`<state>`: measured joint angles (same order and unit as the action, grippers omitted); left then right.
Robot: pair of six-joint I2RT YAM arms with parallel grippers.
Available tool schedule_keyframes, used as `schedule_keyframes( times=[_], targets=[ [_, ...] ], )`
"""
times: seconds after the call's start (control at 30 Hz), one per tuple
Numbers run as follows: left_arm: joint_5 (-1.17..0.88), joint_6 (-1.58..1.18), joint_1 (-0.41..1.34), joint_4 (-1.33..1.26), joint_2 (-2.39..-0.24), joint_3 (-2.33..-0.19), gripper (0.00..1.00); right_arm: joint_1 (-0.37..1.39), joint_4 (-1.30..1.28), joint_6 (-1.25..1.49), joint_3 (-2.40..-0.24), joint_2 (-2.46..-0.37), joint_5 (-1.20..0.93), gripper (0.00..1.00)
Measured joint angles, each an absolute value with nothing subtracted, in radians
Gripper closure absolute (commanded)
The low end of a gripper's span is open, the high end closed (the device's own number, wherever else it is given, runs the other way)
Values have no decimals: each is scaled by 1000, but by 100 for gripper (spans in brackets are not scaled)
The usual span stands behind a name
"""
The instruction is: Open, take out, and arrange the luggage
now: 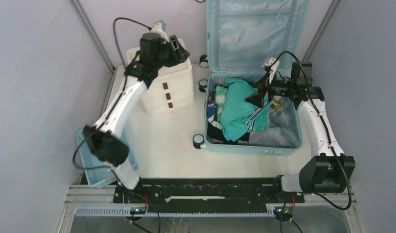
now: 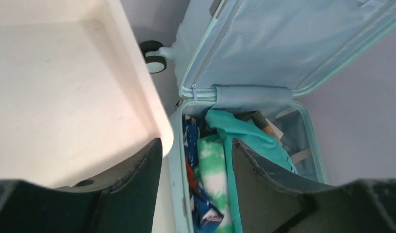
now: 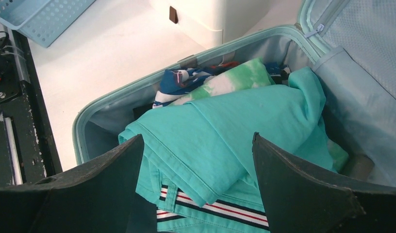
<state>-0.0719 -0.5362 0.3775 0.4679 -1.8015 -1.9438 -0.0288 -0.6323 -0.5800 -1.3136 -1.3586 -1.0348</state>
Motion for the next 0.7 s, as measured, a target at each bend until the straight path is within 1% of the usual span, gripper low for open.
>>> schedule_keyframes(
  times=[0.1,0.2,0.27,0.33,0.4,0.47,0.7],
  targets=[
    [-31,-511,379,398,-1558,-1699,42,-17,-633,-583,-1314,-1359,-1034,11],
    [41,-516,384,320,-1313,-1444,45,-10,-633,-586,-1313,-1359,-1034,11],
    [95,-537,390,279,-1201,-1301,47,-9,-632,-586,-1308,-1359,-1035,11],
    [154,-569,399,269,-1143,-1196,48,0,-631,-586,-1297,-1359,-1034,11],
    [226,-599,411,269,-1134,-1131,48,15,-631,-585,-1288,-1359,-1034,11],
    [274,-616,419,270,-1176,-1110,48,30,-627,-582,-1282,-1359,-1035,11],
    [377,-629,427,279,-1405,-1139,50,42,-608,-574,-1271,-1360,-1034,11]
  ],
)
